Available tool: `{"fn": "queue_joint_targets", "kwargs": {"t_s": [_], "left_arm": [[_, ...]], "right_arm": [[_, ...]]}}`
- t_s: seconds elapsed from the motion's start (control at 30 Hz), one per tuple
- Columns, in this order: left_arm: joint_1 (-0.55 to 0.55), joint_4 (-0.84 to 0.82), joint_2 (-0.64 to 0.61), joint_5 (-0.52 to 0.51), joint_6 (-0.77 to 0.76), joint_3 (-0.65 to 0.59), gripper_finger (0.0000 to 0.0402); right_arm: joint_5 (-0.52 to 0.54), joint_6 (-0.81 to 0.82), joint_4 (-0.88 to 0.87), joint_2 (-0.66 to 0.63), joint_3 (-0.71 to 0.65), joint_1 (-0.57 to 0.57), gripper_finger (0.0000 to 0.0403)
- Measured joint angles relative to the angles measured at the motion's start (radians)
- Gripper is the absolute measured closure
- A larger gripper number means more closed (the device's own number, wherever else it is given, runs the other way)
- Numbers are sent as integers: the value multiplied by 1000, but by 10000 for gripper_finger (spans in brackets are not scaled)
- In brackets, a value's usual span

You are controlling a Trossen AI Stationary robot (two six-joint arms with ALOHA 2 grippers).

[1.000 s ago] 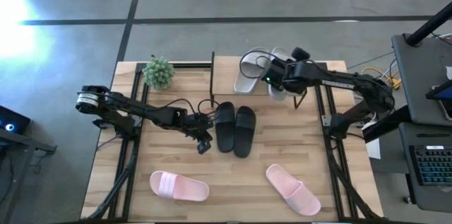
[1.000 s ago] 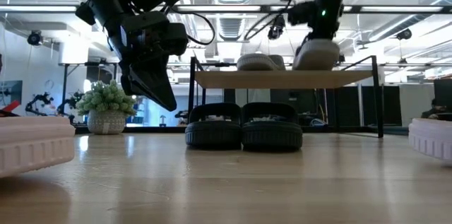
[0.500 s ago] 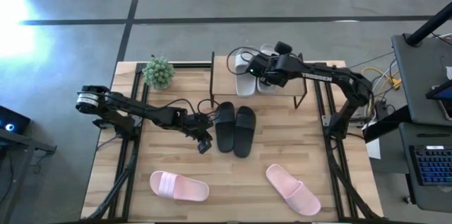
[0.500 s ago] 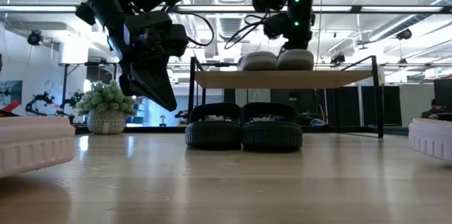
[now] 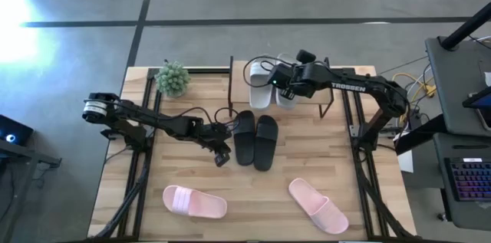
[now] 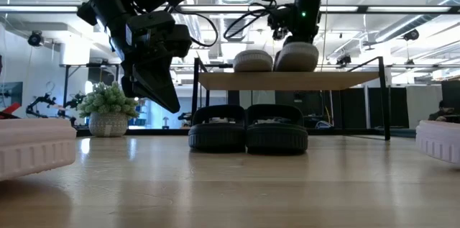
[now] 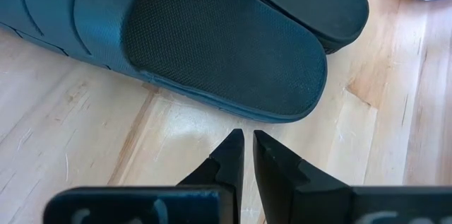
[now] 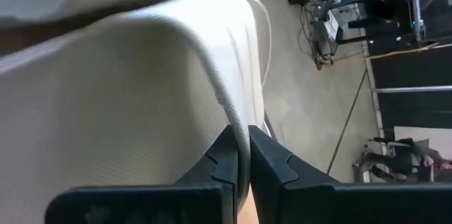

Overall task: Pick and place slides into the shelf
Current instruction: Put the gray slipper on the shelf

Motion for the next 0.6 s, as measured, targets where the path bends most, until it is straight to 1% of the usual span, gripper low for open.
{"fn": "queue_joint_targets", "kwargs": {"t_s": [0.27, 0.43, 0.6], "left_arm": [[-1, 0, 0, 0, 0, 0, 384], [-1, 0, 0, 1, 0, 0, 384], [-1, 0, -4, 1, -6, 0, 384]], "right_arm": [[-6, 60, -46, 0, -10, -1, 390], [-12, 59, -61, 1, -11, -1, 390], [-15, 14, -73, 2, -11, 9, 390]]}}
